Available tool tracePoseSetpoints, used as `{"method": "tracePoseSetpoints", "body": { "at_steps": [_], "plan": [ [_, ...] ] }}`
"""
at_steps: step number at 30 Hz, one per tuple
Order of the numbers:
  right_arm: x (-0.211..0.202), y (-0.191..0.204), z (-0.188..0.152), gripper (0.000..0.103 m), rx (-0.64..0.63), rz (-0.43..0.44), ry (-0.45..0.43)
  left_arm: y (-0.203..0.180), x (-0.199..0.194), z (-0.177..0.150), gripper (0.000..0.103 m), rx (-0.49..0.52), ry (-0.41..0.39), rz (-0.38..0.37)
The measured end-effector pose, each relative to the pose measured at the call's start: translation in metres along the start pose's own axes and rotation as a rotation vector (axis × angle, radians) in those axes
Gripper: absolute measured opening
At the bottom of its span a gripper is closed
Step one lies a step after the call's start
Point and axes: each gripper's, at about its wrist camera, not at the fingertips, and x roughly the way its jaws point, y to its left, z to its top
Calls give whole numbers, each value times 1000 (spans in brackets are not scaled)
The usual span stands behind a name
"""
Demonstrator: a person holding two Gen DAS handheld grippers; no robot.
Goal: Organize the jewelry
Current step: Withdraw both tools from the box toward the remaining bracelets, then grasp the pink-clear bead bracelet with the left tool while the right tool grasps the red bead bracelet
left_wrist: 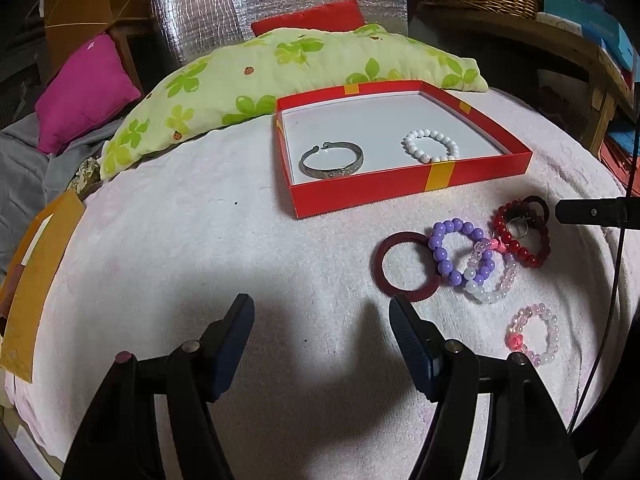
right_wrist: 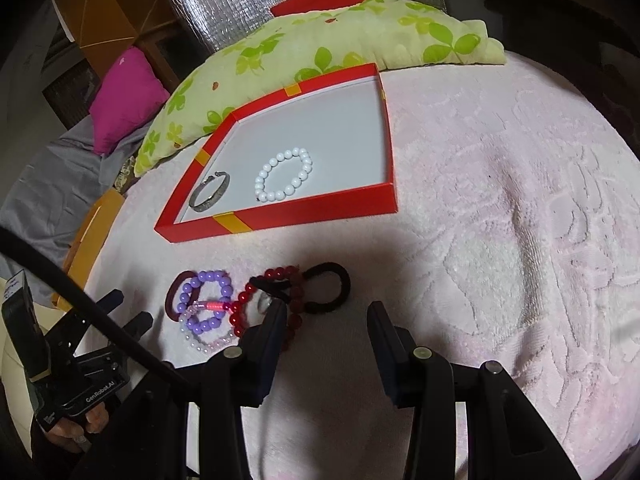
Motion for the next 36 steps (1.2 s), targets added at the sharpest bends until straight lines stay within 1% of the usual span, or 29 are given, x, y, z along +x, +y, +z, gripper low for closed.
{"method": "tracePoseSetpoints", "body": {
  "at_steps": [3,7,12,15,17,19,20,21,22,24,25,27,28,29,32,36],
  "plan": [
    [0,-4,-3,45,-3,12,5,-1,-1,1,71,-5,-8,-27],
    [-3,-2,-6,45,-47,23,-5,-5,-12,4,71,-13,-64,-131],
    [-3,1,-10,45,-78,30,-3,-20,-15,6,71,34,-99,-225],
    [-1,-2,-10,45,-66,26,3,-29,-16,9,71,54,-116,-296],
    [0,-7,-10,45,-42,23,10,-37,-10,13,71,81,-120,-308],
    [0,-11,-9,45,-22,25,14,-42,-2,18,69,82,-106,-336],
    [1,-13,-9,45,-11,27,16,-44,1,20,66,75,-95,-356],
    [1,-14,-9,45,-3,30,17,-45,5,21,59,70,-86,-372],
    [1,-14,-9,45,1,33,17,-47,9,22,55,70,-74,-385],
    [1,-14,-8,45,6,39,18,-51,18,23,42,75,-45,-390],
    [2,-13,-8,45,8,44,21,-52,22,23,37,74,-31,-392],
    [4,-9,-8,45,5,50,25,-52,22,21,21,78,-28,-405],
    [5,-7,-7,45,1,50,28,-52,21,20,18,85,-30,-417],
    [6,-5,-7,45,-1,50,31,-53,20,20,12,90,-33,-424],
    [9,2,-6,45,-5,58,37,-54,15,16,10,114,-43,-421],
    [15,13,-7,45,-25,52,40,-47,11,14,9,104,-48,-418]
  ]
}}
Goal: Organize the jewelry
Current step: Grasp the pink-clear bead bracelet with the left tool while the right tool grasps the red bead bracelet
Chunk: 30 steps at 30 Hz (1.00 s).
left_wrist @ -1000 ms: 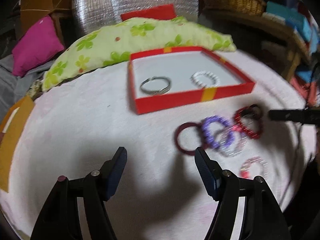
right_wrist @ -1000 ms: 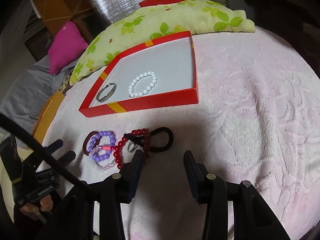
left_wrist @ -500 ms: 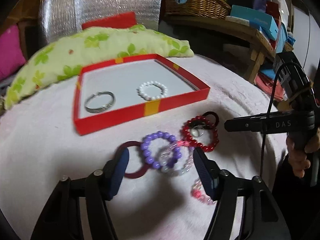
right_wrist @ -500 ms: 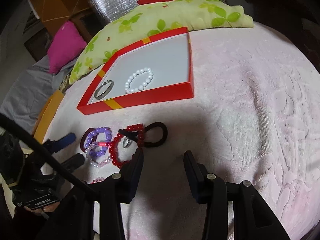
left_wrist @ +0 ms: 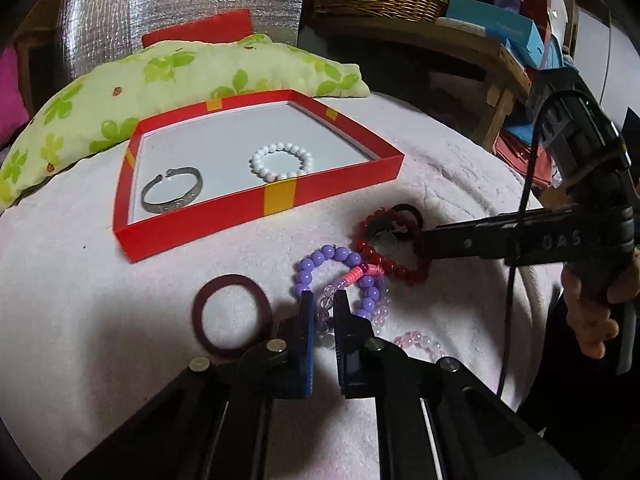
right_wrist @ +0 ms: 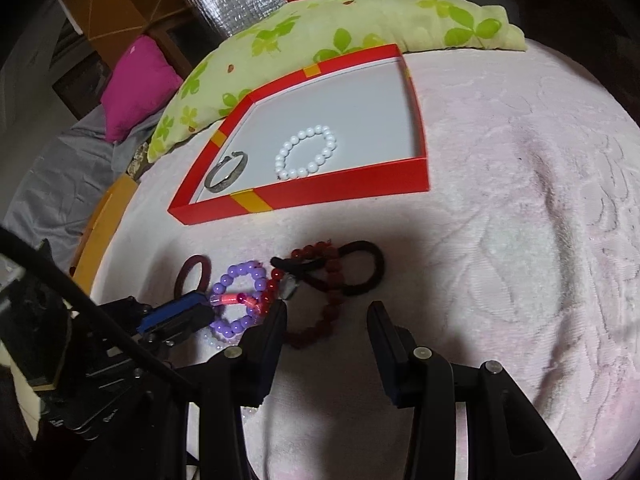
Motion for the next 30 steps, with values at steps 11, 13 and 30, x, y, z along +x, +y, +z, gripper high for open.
{"method": "tracePoseSetpoints", "body": {
  "at_steps": [11,13,30],
  "plan": [
    [-2,14,1,11,-84,-114,-86,26,-19,4,8,-104,-59,-4],
    [-9,8,3,11,-66,-126,-120,23,-20,5,8,-96,-70,-14],
    [-39,-64,7,11,238,-81,-198,0,11,-4,27,-15,51,-49]
  ]
}}
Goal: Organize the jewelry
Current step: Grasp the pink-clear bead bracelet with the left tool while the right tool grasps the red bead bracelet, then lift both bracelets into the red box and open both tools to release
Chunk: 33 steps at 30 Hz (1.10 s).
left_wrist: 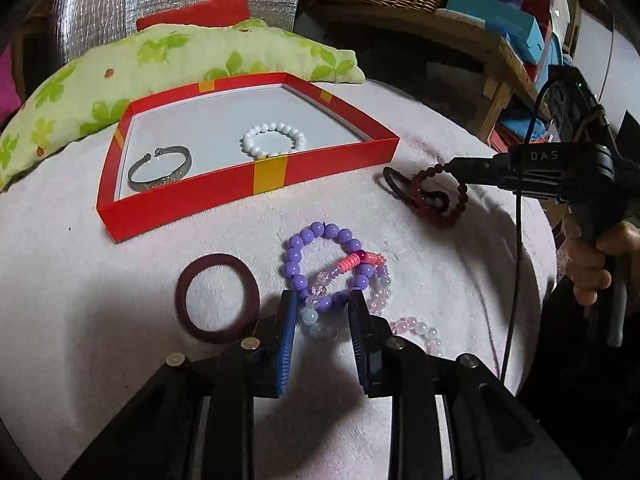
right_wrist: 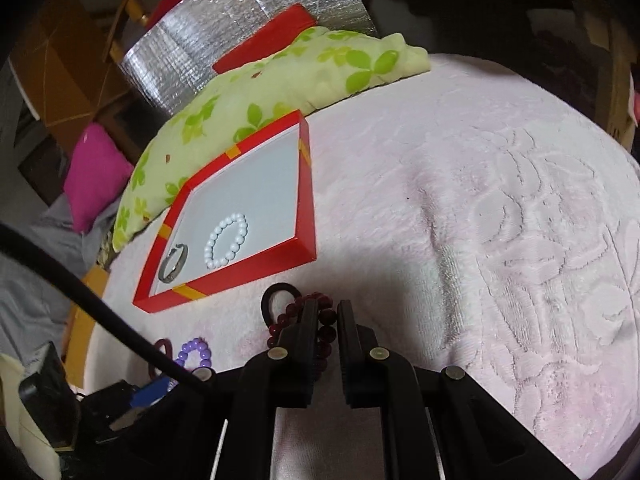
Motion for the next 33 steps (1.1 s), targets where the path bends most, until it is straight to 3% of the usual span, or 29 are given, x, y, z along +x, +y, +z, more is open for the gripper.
{"method": "tracePoseSetpoints", "body": {
  "at_steps": [6,13,18,23,29,33],
  "plan": [
    [13,-3,-3,11,1,-51,67,-8,0,-4,13,51,6,-3],
    [21,-7,-4,12,12,-60,104,-9,1,-5,13,58,19,12],
    [24,10,-9,19,-107,-118,94,-10,2,-5,13,63,19,14],
    [18,23,-14,11,-212,-163,46,-14,-3,-7,8,98,-5,29],
    [-13,36,-6,11,-225,-89,-113,-3,-29,2,8,36,-125,-29],
    [-28,40,0,11,-183,-26,-193,12,-46,6,8,-26,-188,-25]
  ]
}}
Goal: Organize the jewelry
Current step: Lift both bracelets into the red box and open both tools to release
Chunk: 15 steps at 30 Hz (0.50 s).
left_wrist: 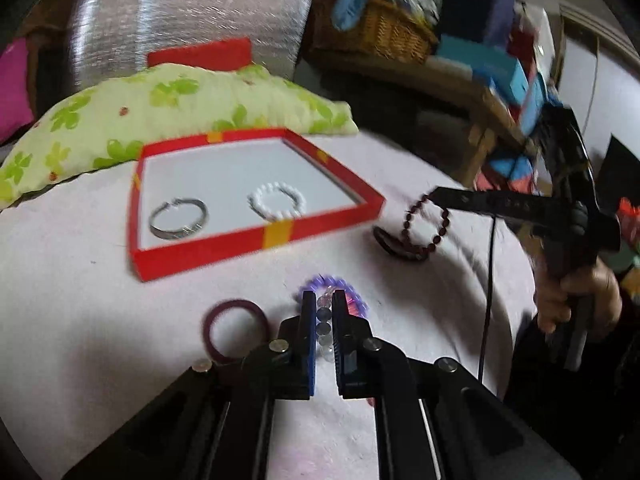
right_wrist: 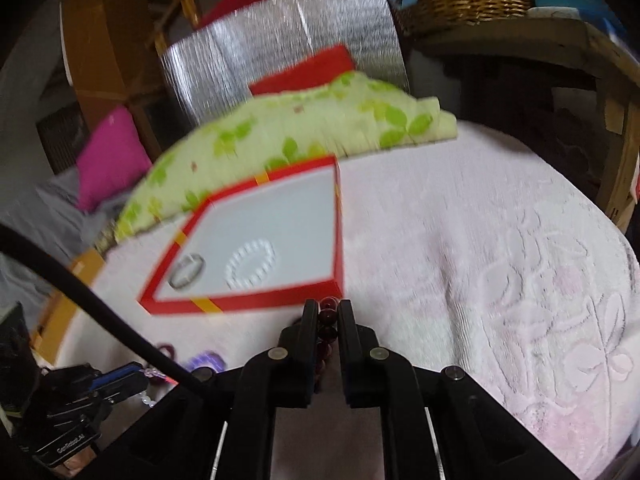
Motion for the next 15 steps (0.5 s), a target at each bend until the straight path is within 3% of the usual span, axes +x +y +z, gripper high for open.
{"method": "tracePoseSetpoints", "body": {
  "at_steps": [6,10,15],
  "plan": [
    [-12,5,8,11,37,64,-67,6,-10,9,8,-12,-47,27],
    [-7,11,17,11,51,102,-60,6,-12,17,8,-6,-54,14],
    [18,23,44,11,63,160,-16,13,-8,50,8,15,-74,11]
  ]
}}
